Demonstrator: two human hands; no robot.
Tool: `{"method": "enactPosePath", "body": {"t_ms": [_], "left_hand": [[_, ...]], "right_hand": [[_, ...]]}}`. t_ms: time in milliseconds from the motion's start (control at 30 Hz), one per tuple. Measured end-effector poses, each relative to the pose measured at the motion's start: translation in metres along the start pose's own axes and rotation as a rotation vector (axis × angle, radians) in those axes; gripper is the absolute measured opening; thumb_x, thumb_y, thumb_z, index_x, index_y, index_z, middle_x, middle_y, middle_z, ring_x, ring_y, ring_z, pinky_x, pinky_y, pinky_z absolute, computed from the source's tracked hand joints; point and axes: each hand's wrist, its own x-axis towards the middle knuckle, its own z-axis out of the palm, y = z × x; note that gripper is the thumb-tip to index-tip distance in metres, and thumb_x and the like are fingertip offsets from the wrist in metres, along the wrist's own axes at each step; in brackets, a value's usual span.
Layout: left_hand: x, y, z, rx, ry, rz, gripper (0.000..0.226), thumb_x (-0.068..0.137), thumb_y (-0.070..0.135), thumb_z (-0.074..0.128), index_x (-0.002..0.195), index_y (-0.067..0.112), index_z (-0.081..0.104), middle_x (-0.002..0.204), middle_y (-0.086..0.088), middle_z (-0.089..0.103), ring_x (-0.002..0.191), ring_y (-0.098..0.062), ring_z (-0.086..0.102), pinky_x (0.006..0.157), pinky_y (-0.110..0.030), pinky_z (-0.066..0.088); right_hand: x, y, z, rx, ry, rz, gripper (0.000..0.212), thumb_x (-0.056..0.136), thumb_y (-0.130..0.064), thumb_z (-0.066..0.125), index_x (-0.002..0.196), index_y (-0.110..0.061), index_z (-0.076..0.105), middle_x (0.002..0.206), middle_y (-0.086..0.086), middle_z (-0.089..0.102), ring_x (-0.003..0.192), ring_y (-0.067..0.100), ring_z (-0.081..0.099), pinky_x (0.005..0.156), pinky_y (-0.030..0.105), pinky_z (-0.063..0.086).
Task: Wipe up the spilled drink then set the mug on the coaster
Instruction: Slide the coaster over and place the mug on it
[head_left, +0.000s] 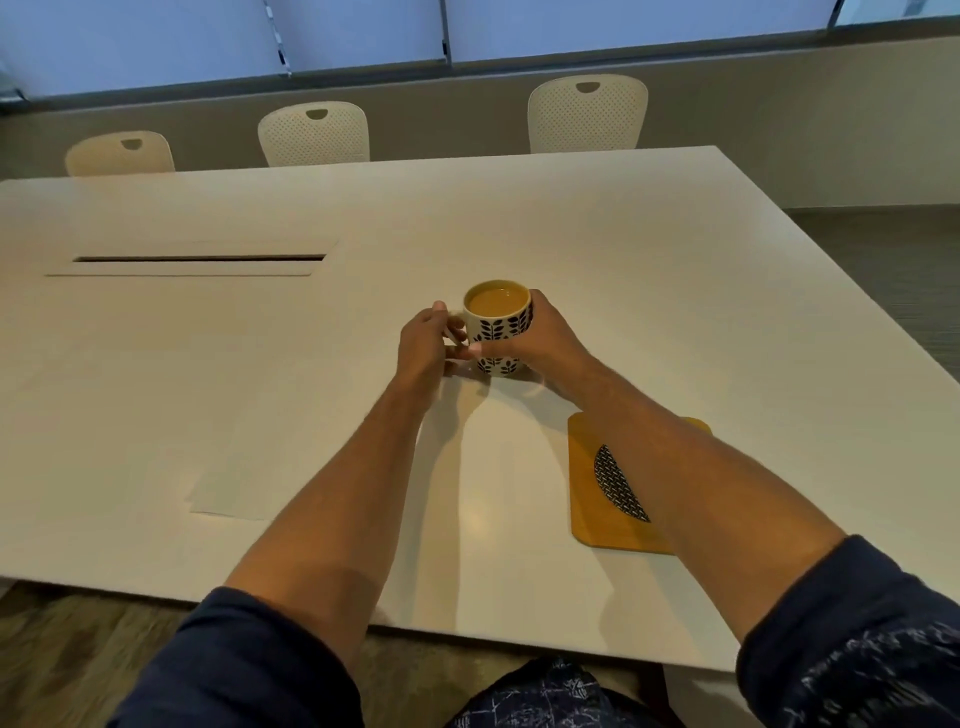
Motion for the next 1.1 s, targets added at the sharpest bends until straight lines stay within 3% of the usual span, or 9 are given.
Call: {"method": "enactPosePath", "body": {"t_ms": [100,233,400,600,833,1100], "left_hand": [[0.005,0.001,0.005,-0.029,0.015,-0.056,0.04,0.106,0.033,0.04,0.077,0.01,0.055,0.072,-0.007,0.057,0.048,-0.019,0.054,0.042,-0.025,0.048],[0.012,0.002,0.011,-0.022,0.055,-0.136,0.039,0.103,0.035,0.042,0.071,0.014,0.049,0.06,-0.003,0.051,0.042,-0.018,0.045,0.044,-0.024,0.034],[0.017,0.003,0.015,0.038,0.072,-0.131,0.028,0.097,0.029,0.042,0.082,0.008,0.053,0.064,-0.006,0.05,0.039,-0.018,0.041,0.044,-0.026,0.032],[0.016,0.004,0.016,0.096,0.095,-0.092,0.028,0.095,0.026,0.039,0.074,0.01,0.048,0.067,-0.008,0.049,0.036,-0.016,0.039,0.038,-0.02,0.033],[0.014,0.007,0.02,0.113,-0.011,-0.073,0.035,0.103,0.031,0.039,0.081,0.008,0.051,0.069,-0.008,0.05,0.043,-0.018,0.042,0.047,-0.028,0.039],[-0.003,0.022,0.037,0.107,-0.166,-0.026,0.025,0.099,0.027,0.043,0.084,0.008,0.05,0.057,-0.001,0.046,0.042,-0.017,0.042,0.048,-0.029,0.037]], "right_hand": [[0.003,0.001,0.003,-0.002,0.004,0.004,0.104,0.052,-0.029,0.101,0.138,-0.017,0.042,0.128,0.001,0.062,0.119,0.022,0.061,0.1,0.05,0.053],[0.007,0.005,0.006,-0.085,0.062,-0.007,0.1,0.051,-0.029,0.099,0.133,-0.021,0.043,0.12,-0.003,0.063,0.111,0.018,0.062,0.095,0.047,0.056],[0.009,0.004,0.009,-0.154,0.116,-0.016,0.097,0.051,-0.032,0.097,0.132,-0.024,0.045,0.117,-0.006,0.064,0.106,0.016,0.063,0.091,0.044,0.058],[0.007,0.004,0.011,-0.179,0.145,-0.03,0.095,0.055,-0.033,0.096,0.134,-0.023,0.044,0.122,-0.003,0.064,0.11,0.019,0.062,0.092,0.047,0.057],[-0.003,0.001,-0.001,-0.183,0.164,-0.044,0.094,0.057,-0.033,0.097,0.135,-0.021,0.045,0.123,-0.002,0.064,0.111,0.018,0.062,0.093,0.046,0.056],[-0.023,-0.008,-0.035,-0.238,0.189,-0.069,0.094,0.055,-0.036,0.097,0.133,-0.021,0.046,0.113,-0.009,0.061,0.109,0.018,0.062,0.09,0.04,0.055]]}}
